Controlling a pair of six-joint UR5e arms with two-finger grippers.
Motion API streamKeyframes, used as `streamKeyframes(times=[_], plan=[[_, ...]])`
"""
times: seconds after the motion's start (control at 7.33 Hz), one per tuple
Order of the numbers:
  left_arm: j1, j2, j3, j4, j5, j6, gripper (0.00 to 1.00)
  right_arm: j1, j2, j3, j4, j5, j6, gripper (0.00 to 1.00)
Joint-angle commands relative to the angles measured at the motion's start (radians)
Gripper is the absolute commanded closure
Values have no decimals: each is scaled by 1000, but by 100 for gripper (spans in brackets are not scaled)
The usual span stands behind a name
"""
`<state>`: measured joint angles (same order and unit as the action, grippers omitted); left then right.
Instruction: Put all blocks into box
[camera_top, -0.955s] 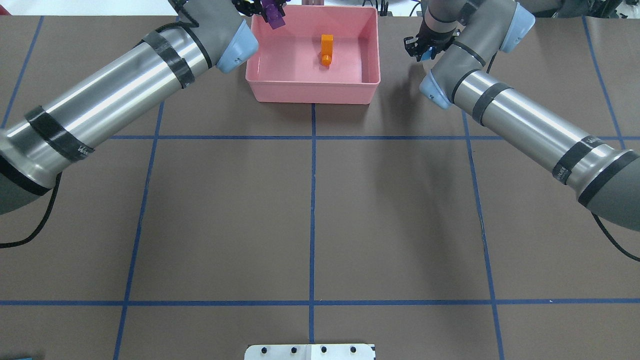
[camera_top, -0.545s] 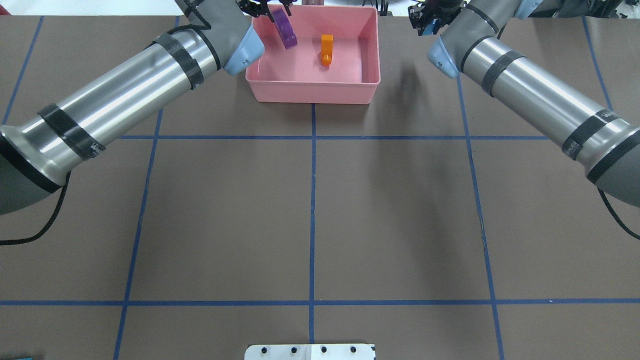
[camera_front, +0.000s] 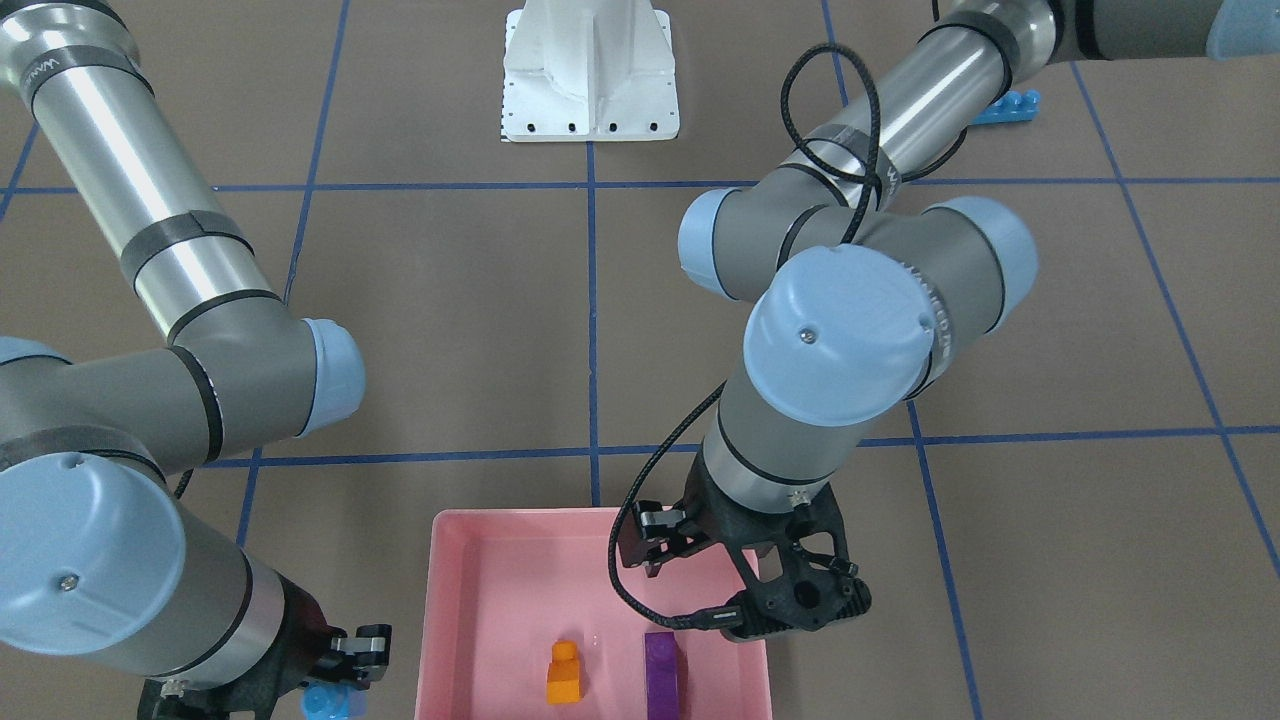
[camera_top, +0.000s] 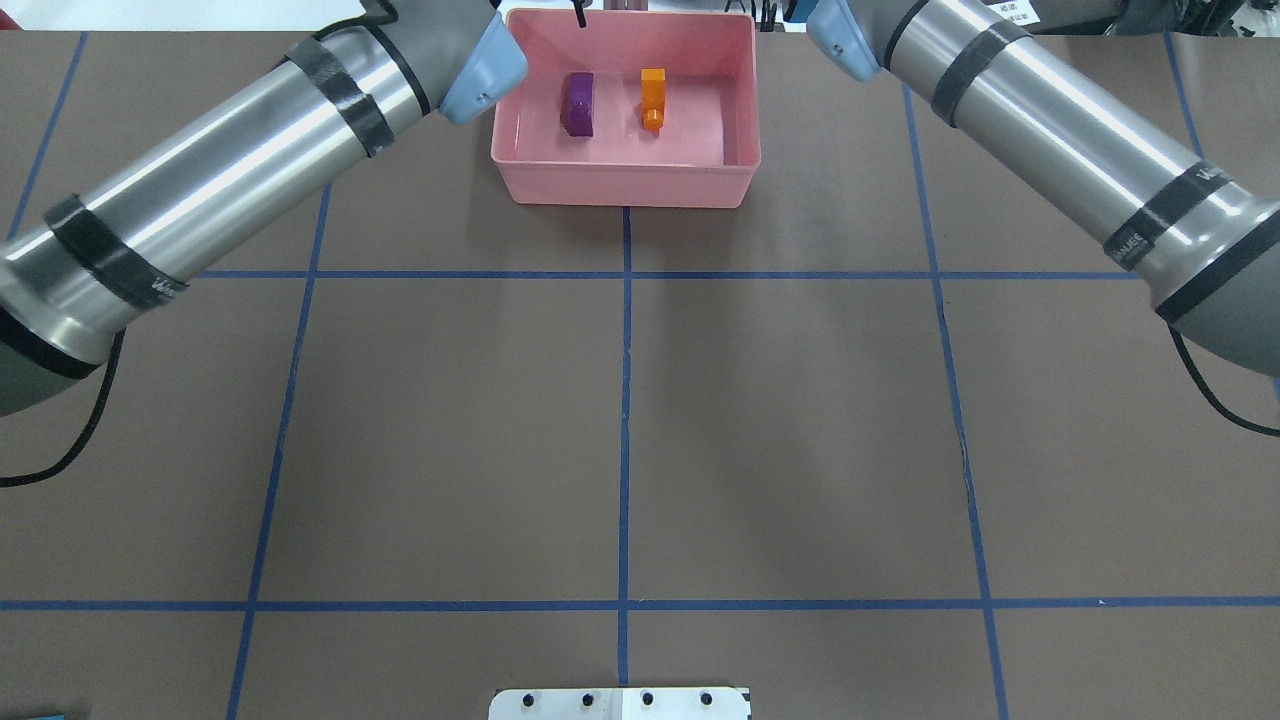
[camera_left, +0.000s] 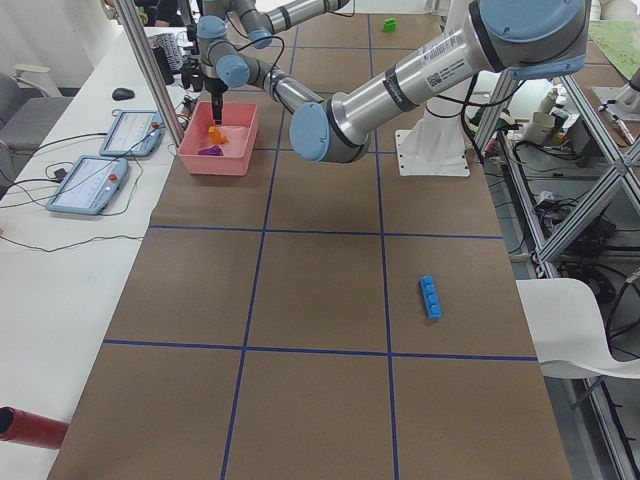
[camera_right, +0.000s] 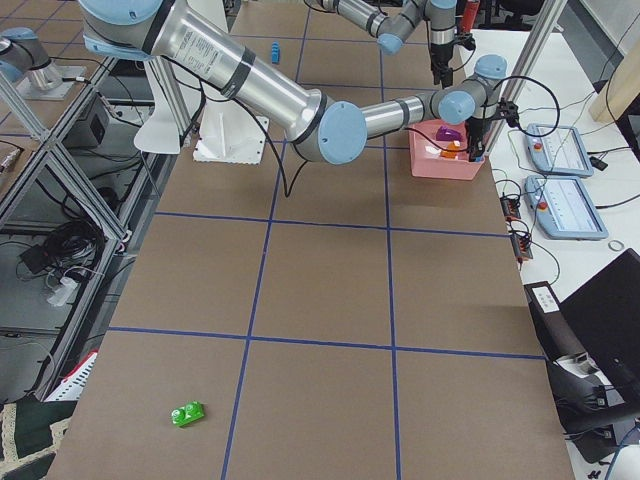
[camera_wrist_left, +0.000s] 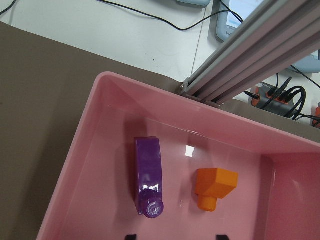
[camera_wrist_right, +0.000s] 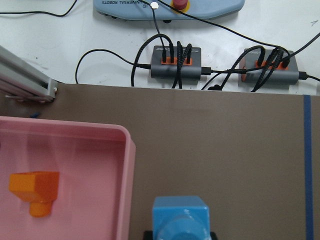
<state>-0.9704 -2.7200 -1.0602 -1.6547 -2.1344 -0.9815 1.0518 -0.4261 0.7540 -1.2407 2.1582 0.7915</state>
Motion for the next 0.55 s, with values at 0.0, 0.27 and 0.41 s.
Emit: streamKeyframes(times=[0.0,0.27,0.41], plan=[[-31,236,-445,356,-22,302,0,-42,35,5,-2,0,75,100],[-65,545,-823,461,-22,505,0,-99,46,-2,61,-79,127,100],[-65,674,-933,469,-22,580,0,-145,46,-14,151,-160,215,100]])
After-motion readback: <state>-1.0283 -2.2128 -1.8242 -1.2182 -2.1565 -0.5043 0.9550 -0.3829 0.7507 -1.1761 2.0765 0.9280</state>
